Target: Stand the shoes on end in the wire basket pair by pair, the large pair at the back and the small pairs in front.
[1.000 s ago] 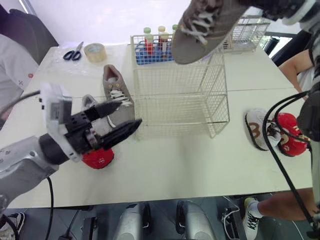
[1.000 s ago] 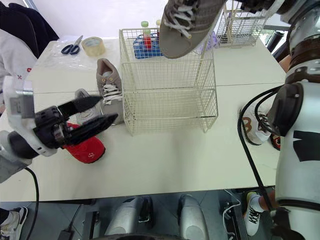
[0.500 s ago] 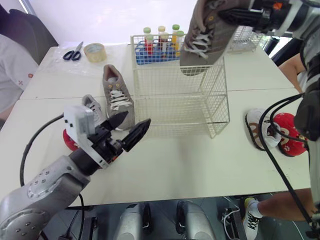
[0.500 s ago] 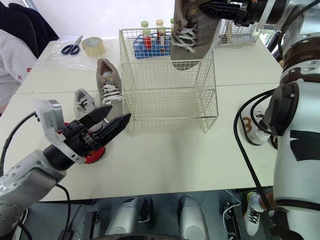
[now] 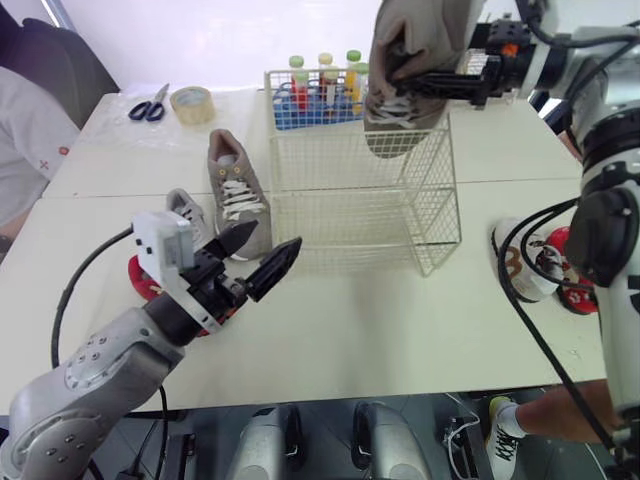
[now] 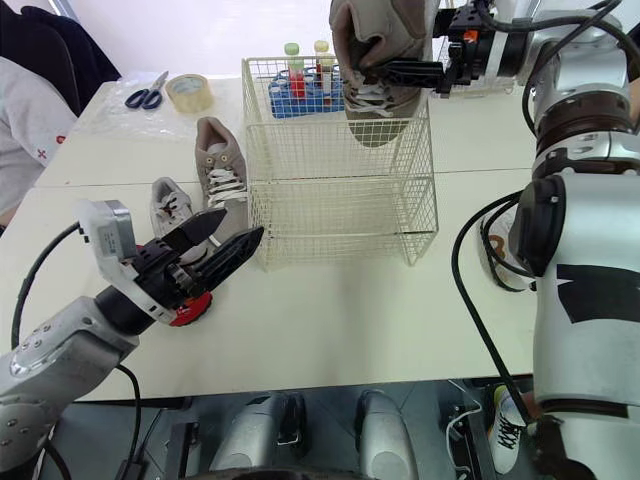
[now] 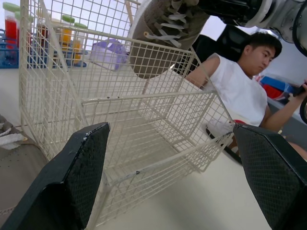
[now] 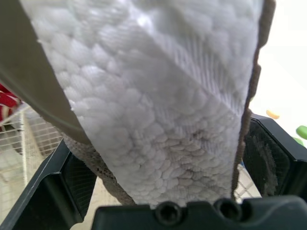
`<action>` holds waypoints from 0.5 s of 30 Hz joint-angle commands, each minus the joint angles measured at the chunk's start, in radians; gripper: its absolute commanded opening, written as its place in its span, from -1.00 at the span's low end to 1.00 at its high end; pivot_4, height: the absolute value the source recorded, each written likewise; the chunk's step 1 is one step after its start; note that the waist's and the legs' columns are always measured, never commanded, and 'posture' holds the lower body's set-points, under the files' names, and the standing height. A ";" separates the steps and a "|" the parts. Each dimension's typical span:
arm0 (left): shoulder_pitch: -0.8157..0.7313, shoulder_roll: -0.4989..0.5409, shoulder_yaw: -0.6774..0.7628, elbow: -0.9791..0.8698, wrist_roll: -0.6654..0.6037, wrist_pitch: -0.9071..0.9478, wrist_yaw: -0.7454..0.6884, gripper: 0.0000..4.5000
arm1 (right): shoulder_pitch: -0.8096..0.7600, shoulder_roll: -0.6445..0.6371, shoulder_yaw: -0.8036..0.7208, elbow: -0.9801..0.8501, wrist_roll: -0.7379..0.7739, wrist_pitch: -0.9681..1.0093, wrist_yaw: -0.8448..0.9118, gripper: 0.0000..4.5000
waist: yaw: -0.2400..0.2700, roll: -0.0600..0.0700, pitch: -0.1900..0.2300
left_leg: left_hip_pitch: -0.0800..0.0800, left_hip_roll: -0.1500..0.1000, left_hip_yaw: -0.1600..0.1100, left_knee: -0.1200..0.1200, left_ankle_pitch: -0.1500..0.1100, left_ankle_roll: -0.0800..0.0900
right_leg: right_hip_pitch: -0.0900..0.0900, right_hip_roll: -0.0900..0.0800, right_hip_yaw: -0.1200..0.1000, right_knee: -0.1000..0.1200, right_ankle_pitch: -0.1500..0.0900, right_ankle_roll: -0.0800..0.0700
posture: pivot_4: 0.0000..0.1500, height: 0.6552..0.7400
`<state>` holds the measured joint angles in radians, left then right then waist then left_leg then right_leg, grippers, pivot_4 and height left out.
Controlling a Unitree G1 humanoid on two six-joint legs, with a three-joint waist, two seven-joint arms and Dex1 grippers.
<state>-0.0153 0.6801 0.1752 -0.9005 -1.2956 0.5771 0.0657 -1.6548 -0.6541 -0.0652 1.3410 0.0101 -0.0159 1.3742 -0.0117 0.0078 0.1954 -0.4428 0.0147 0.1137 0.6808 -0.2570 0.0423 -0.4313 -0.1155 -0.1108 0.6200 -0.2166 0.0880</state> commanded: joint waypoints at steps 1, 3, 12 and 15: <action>-0.021 -0.013 -0.009 0.002 0.008 -0.016 -0.019 0.89 | -0.009 -0.043 -0.031 -0.016 -0.001 -0.021 -0.054 0.97 | 0.000 0.000 0.000 | 0.000 0.000 0.000 0.000 0.000 0.000 | 0.000 0.000 0.000 0.000 0.000 0.000 | 1.00 0.93; -0.029 -0.018 -0.015 0.018 0.017 -0.011 -0.033 0.89 | -0.003 -0.055 -0.055 -0.013 0.013 -0.009 -0.078 0.97 | 0.002 0.000 0.000 | 0.000 0.000 -0.001 0.000 0.000 0.000 | 0.000 0.000 0.000 0.000 0.000 0.000 | 1.00 0.93; -0.067 -0.041 -0.035 0.061 0.032 -0.002 -0.070 0.89 | 0.036 -0.110 -0.139 -0.030 0.082 0.143 0.106 0.97 | -0.002 0.000 0.000 | 0.000 0.000 -0.001 0.001 0.000 0.000 | 0.001 0.000 0.000 0.000 0.000 0.000 | 1.00 0.93; -0.077 -0.046 -0.039 0.077 0.035 0.001 -0.077 0.89 | 0.045 -0.100 -0.119 -0.042 0.067 0.113 0.122 0.97 | -0.007 0.000 0.000 | 0.001 0.000 -0.001 0.001 0.000 0.000 | 0.001 0.000 0.000 0.001 0.000 0.000 | 1.00 0.93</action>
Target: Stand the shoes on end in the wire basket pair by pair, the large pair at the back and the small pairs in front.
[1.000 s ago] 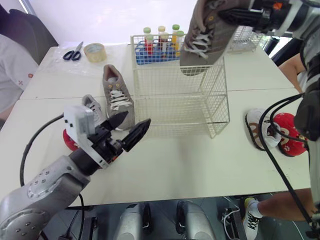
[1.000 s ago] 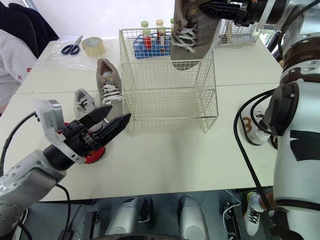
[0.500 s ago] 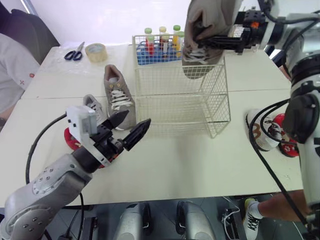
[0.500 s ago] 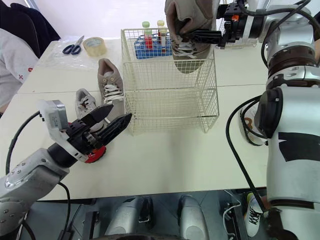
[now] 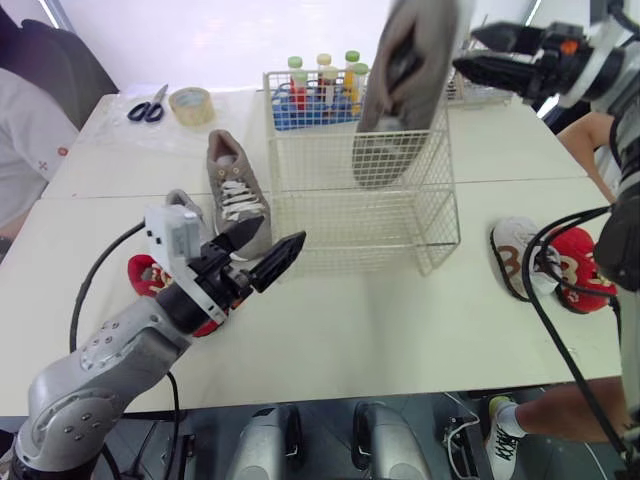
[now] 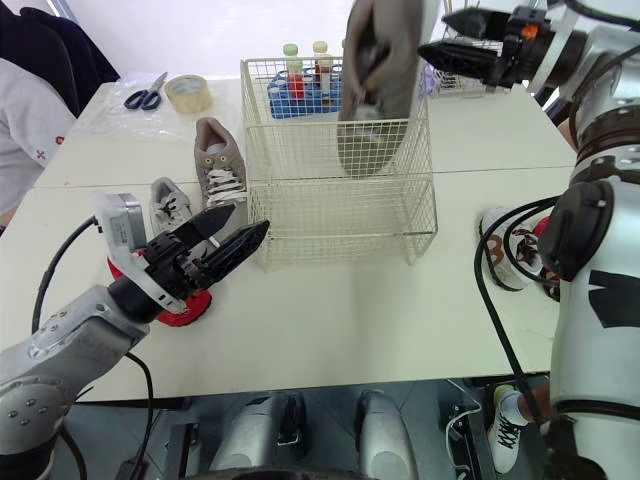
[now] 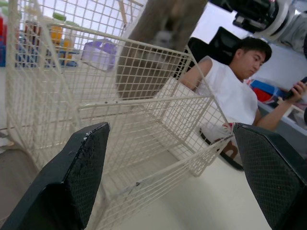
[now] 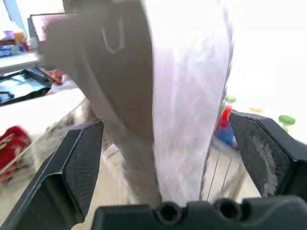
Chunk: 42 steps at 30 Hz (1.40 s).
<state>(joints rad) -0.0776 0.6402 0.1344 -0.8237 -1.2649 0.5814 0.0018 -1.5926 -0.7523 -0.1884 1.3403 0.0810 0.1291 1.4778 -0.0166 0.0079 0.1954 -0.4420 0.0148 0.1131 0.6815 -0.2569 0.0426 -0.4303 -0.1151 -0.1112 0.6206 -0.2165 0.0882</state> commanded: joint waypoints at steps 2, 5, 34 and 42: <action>-0.025 -0.011 -0.002 0.013 0.010 -0.001 -0.018 0.89 | -0.020 0.003 0.019 -0.043 -0.017 -0.046 0.010 0.97 | -0.002 0.000 0.000 | 0.000 0.000 0.000 0.000 0.000 0.000 | 0.000 0.000 0.000 0.001 0.000 0.000 | 1.00 0.93; -0.031 -0.016 -0.002 0.021 0.014 0.003 -0.023 0.89 | -0.023 0.002 0.029 -0.042 -0.029 -0.057 -0.011 0.97 | 0.000 0.000 0.000 | 0.000 0.001 0.000 0.000 0.000 0.000 | 0.000 0.000 0.000 0.002 0.000 0.000 | 1.00 0.93; -0.646 0.384 0.057 1.044 0.094 0.268 -0.227 0.95 | 0.334 -0.102 -0.127 -0.987 0.483 0.361 -0.041 0.99 | 0.012 0.000 0.000 | 0.002 0.000 0.003 0.001 0.001 -0.001 | -0.002 0.000 0.001 0.009 -0.001 0.001 | 1.00 0.93; -1.088 0.230 -0.126 1.619 0.473 0.327 -0.484 0.95 | 0.554 -0.134 0.045 -1.471 0.618 0.554 -0.003 0.99 | 0.028 -0.004 0.000 | 0.000 -0.001 0.003 0.002 0.001 -0.001 | -0.002 0.000 0.000 0.009 -0.001 0.003 | 1.00 0.93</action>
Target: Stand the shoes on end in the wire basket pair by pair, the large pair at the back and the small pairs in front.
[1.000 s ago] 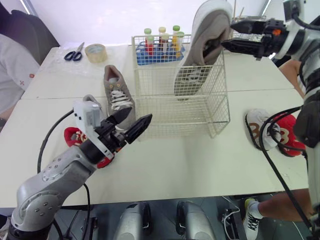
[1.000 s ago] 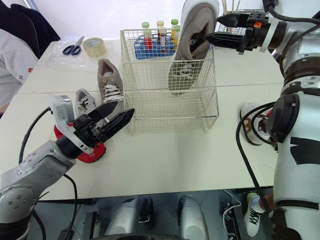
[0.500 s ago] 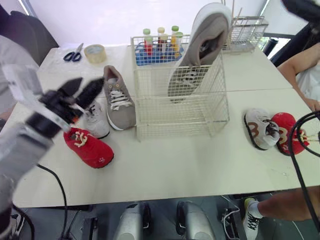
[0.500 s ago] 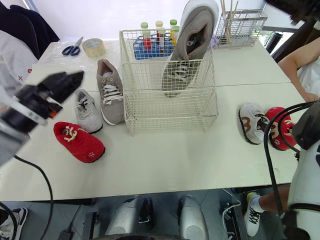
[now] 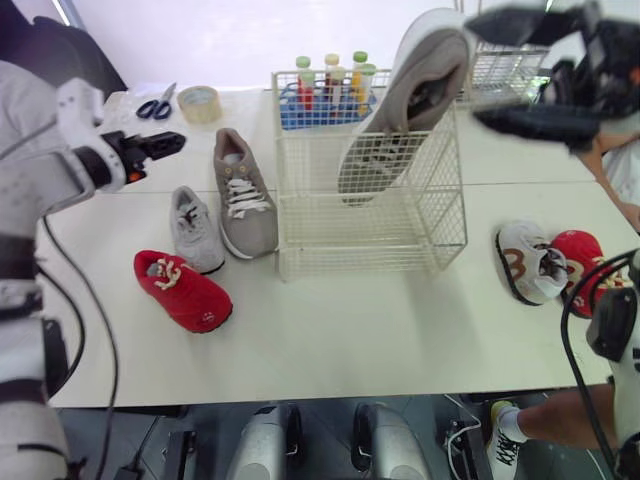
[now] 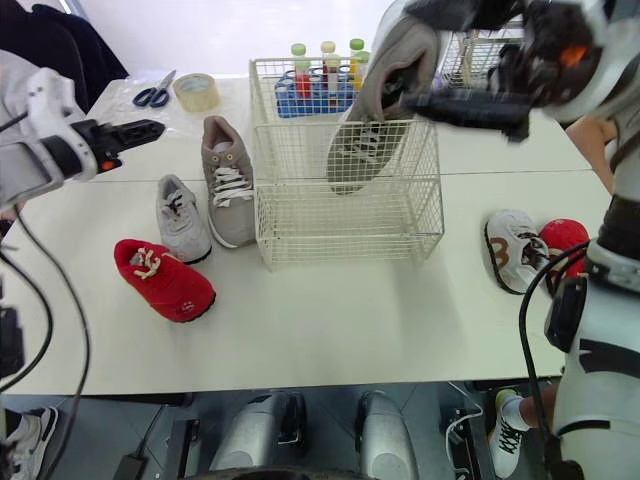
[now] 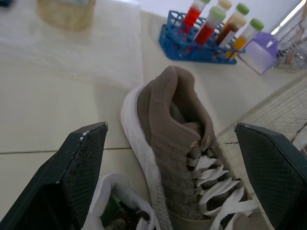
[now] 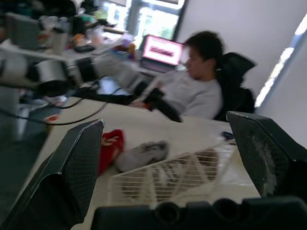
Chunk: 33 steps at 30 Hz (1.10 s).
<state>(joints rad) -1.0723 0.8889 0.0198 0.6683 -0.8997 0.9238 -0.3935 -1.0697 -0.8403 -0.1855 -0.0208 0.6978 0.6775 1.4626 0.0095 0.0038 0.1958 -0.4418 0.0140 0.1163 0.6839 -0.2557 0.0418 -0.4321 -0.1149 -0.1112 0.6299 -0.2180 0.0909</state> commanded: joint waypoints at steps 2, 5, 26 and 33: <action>-0.161 -0.056 -0.028 0.237 0.187 -0.036 -0.152 0.95 | 0.078 -0.077 0.105 -0.175 -0.041 -0.020 0.026 0.99 | 0.003 -0.003 -0.001 | 0.000 -0.001 0.000 0.000 0.000 0.000 | 0.000 -0.001 0.000 -0.001 0.000 0.001 | 1.00 0.93; -0.239 -0.117 -0.060 0.387 0.322 -0.101 -0.204 0.95 | 0.122 -0.118 0.144 -0.231 -0.057 -0.045 0.051 0.99 | 0.002 -0.004 0.000 | -0.001 -0.001 0.000 0.000 0.000 0.000 | -0.001 -0.001 0.000 -0.001 -0.001 0.001 | 1.00 0.93; -0.339 -0.336 0.164 0.621 0.562 -0.315 -0.123 -0.98 | 0.216 -0.069 0.132 -0.360 0.049 0.013 -0.150 1.00 | 0.002 -0.010 0.000 | -0.002 -0.001 -0.002 0.002 -0.001 0.002 | -0.002 -0.004 -0.001 0.001 -0.001 0.001 | 1.00 0.93; -0.381 -0.262 0.314 0.496 0.505 -0.394 -0.087 -0.98 | 0.176 -0.033 0.115 -0.319 0.045 0.013 -0.247 1.00 | -0.002 -0.013 0.002 | -0.003 0.000 -0.002 0.002 -0.001 0.002 | -0.004 -0.003 -0.001 0.001 -0.001 0.001 | 1.00 0.93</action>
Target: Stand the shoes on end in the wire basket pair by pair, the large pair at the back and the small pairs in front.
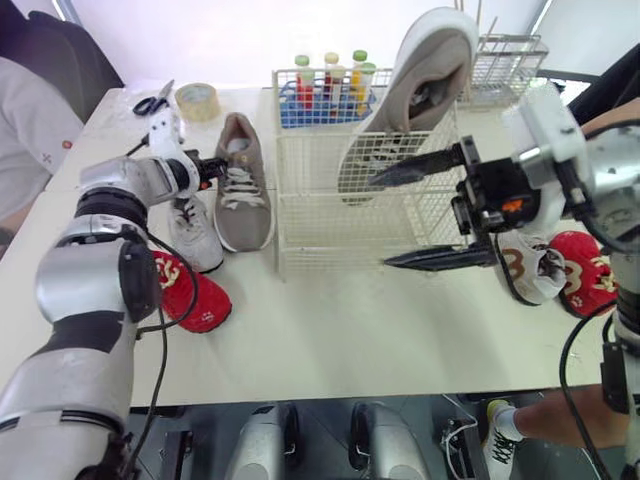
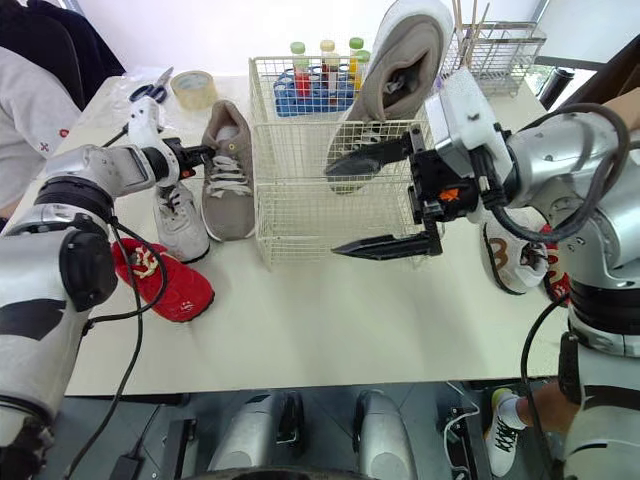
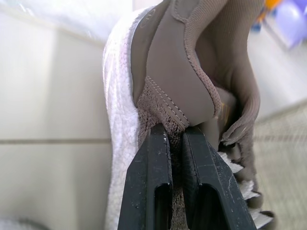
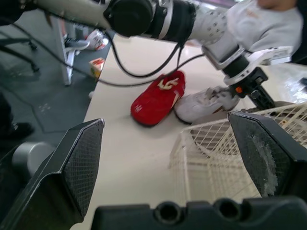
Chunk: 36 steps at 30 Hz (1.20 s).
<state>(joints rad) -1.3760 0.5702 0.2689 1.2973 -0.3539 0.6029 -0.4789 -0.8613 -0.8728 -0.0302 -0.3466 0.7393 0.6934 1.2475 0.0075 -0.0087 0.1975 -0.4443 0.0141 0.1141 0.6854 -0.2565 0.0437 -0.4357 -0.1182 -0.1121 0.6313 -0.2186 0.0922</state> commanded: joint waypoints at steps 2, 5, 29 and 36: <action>-0.080 0.071 0.095 -0.214 -0.055 -0.121 0.003 -0.98 | -0.038 -0.007 -0.045 0.022 0.000 -0.004 -0.043 1.00 | 0.000 -0.002 0.001 | -0.001 0.000 0.000 0.000 0.000 0.000 | 0.000 0.000 0.000 0.000 0.000 0.000 | 1.00 0.93; -0.064 0.076 0.140 -0.463 -0.088 -0.203 0.018 -0.98 | -0.037 -0.014 -0.058 0.040 -0.005 -0.008 -0.060 1.00 | 0.002 -0.004 0.002 | -0.001 0.000 0.000 0.000 0.000 0.000 | 0.000 0.000 0.000 0.000 0.000 0.000 | 1.00 0.93; 0.008 -0.376 -0.114 -0.644 0.066 -0.860 -0.077 -0.98 | 0.179 -0.187 -0.322 -0.181 0.202 0.326 -0.324 1.00 | 0.032 -0.005 0.002 | 0.000 0.000 -0.002 0.007 -0.002 0.003 | 0.005 0.000 -0.002 -0.002 0.000 0.000 | 1.00 0.93; -0.054 -0.437 -0.103 -0.464 0.090 -0.998 -0.067 -0.98 | 0.180 -0.219 -0.349 -0.221 0.277 0.383 -0.421 1.00 | 0.031 -0.005 0.002 | -0.001 0.000 -0.002 0.012 -0.007 0.012 | 0.006 -0.001 -0.001 -0.001 0.001 0.000 | 1.00 0.93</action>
<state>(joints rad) -1.3688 0.1350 0.1560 0.8582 -0.2631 -0.3434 -0.5519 -0.6682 -1.0757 -0.3387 -0.5483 0.9965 1.0738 0.8412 0.0390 -0.0136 0.1995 -0.4459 0.0145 0.1117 0.6972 -0.2636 0.0553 -0.4297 -0.1197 -0.1136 0.6296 -0.2178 0.0928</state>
